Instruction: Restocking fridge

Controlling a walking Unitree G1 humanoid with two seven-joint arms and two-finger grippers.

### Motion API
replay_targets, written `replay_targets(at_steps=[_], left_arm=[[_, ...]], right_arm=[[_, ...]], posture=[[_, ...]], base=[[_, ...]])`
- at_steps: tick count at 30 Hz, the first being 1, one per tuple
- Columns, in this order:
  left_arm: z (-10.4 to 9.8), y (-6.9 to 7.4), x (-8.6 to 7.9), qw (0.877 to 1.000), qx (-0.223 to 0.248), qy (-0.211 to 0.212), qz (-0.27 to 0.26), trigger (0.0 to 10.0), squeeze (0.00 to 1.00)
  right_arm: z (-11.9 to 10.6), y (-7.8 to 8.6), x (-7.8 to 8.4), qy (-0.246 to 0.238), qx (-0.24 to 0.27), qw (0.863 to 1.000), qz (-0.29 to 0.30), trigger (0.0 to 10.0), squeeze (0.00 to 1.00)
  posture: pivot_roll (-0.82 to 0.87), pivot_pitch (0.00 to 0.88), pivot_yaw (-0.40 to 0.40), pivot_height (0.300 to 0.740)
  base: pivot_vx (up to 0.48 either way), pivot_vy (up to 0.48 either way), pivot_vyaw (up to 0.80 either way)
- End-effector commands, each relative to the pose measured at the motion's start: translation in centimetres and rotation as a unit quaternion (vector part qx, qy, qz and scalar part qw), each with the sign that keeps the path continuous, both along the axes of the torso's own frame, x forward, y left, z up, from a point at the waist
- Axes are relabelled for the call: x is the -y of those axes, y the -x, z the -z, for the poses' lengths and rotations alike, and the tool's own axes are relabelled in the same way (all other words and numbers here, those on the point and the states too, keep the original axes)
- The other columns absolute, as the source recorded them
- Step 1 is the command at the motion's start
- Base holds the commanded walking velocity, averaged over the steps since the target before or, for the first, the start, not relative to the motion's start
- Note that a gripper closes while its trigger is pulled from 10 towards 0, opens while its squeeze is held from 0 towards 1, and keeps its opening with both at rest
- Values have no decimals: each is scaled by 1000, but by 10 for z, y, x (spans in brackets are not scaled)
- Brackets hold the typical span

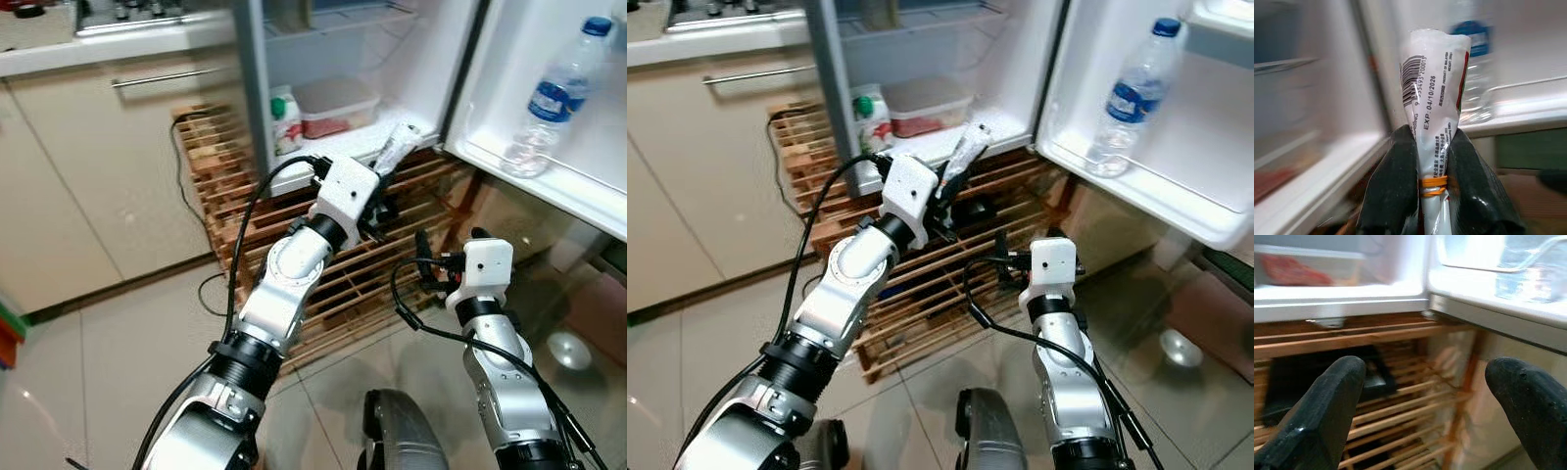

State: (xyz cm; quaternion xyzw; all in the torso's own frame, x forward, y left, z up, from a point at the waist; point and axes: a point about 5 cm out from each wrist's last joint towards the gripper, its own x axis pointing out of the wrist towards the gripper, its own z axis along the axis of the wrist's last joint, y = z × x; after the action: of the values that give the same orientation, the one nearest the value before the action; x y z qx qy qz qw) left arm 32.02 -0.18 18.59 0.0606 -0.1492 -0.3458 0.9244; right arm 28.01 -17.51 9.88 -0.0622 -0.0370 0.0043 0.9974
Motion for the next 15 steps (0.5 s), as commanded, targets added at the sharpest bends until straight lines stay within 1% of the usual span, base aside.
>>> replay_targets(at_steps=[1, 2, 3, 8, 9, 15], left_arm=[[-6, 1, -3, 1000, 11, 12, 3, 10000, 0], [-6, 1, -3, 1000, 11, 12, 3, 10000, 0], [-10, -2, -5, 999, -10, 47, 4, 10000, 0], [-13, -4, -8, 998, -16, 59, 3, 10000, 0], [-14, -5, -8, 998, -17, 61, 1, 10000, 0], [-15, -5, -10, 998, -14, 64, -4, 10000, 0]], right_arm=[[-6, -3, -2, -1, 9, 1000, 0, 10000, 0], [-6, -3, -2, -1, 9, 1000, 0, 10000, 0], [-5, -3, -2, -1, 7, 1000, -1, 10000, 0], [-3, -3, -2, -3, 2, 1000, -5, 10000, 0], [-3, -3, -3, -4, 0, 1000, -7, 10000, 0], [1, -3, -5, -6, -11, 1000, -16, 10000, 0]], posture=[[-70, 0, 12, 608], [-70, 0, 12, 608], [-70, 0, 12, 608], [-69, 0, 12, 608], [-68, 0, 10, 608], [-66, 0, 9, 608]], base=[[461, 0, 0], [461, 0, 0], [480, 0, 0], [469, 0, 0], [412, 244, 0], [0, 0, 0]])
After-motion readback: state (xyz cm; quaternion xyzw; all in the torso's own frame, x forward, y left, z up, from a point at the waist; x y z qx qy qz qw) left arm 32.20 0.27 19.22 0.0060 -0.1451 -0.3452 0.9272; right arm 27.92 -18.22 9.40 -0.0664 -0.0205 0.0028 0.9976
